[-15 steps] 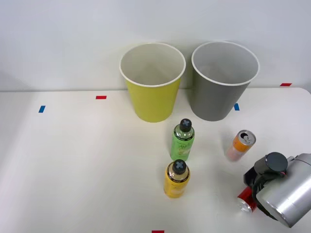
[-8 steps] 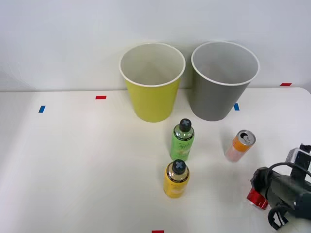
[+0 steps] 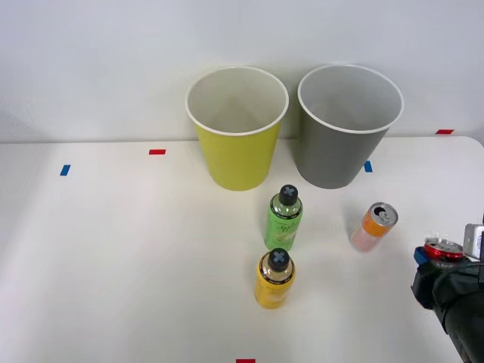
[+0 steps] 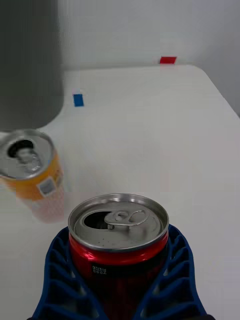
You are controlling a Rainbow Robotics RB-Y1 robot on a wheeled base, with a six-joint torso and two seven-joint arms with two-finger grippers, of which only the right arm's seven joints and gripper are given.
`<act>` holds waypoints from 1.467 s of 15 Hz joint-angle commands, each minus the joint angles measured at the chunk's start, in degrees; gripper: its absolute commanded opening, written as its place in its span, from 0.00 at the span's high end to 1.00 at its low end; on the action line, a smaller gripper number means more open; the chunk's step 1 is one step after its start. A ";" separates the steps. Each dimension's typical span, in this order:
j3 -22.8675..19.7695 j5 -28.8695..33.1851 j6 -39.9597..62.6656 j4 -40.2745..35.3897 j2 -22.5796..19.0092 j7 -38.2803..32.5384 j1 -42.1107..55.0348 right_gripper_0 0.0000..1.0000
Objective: Put cans in the gray bin, plastic bottles in the light green bin
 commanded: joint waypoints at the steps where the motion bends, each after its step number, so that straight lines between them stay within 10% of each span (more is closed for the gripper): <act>1: -3.04 3.49 -13.10 -0.55 4.74 -0.07 3.17 1.00; 9: -6.73 -2.23 -32.34 0.24 18.10 0.81 -7.64 1.00; 22: -17.28 -4.60 -42.10 35.14 24.96 2.83 -44.99 1.00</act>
